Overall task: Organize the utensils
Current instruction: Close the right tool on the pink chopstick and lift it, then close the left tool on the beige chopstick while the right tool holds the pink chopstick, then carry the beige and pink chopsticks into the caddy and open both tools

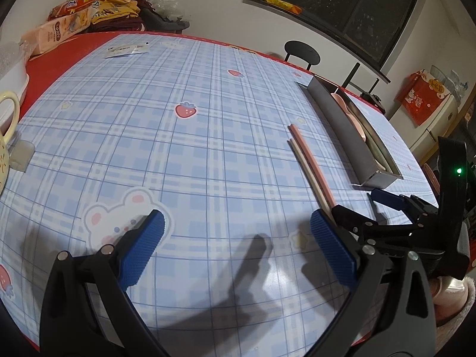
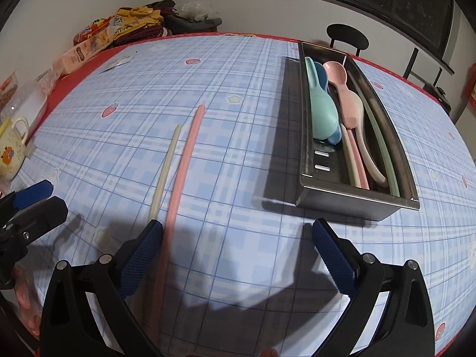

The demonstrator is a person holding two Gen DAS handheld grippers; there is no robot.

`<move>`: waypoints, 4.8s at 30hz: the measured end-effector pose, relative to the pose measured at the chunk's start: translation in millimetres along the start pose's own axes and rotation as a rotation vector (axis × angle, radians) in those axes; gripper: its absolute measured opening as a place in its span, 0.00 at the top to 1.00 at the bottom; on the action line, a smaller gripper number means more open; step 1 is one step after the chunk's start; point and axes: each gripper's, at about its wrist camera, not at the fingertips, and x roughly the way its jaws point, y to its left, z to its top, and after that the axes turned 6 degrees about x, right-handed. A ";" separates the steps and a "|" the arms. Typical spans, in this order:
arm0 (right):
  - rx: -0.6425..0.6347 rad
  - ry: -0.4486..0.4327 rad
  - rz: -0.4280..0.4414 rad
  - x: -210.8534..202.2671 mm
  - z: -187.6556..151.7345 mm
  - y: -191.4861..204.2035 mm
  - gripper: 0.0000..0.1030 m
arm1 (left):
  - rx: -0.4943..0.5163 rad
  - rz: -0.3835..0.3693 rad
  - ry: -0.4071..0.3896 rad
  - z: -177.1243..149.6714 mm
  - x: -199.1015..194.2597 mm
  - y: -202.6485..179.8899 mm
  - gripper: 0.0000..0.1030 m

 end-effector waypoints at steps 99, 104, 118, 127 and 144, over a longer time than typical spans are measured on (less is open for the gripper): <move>-0.140 -0.078 0.067 -22.3 -15.3 -18.7 0.93 | 0.402 0.098 0.071 2.5 31.3 -72.0 0.79; -0.153 -0.087 0.054 -22.8 -16.2 -16.0 0.93 | 0.350 0.065 0.066 3.2 28.6 -62.1 0.90; -0.142 -0.146 0.077 -34.4 -17.1 -21.3 0.94 | 0.233 -0.085 0.004 4.6 13.0 -39.4 0.90; -0.100 -0.171 0.118 -39.8 -15.6 -30.1 0.94 | 0.195 -0.106 -0.019 6.0 8.7 -33.6 0.90; 0.081 -0.267 0.319 -83.4 -12.6 -58.5 0.94 | -0.003 -0.277 -0.054 11.3 -19.9 -16.2 0.90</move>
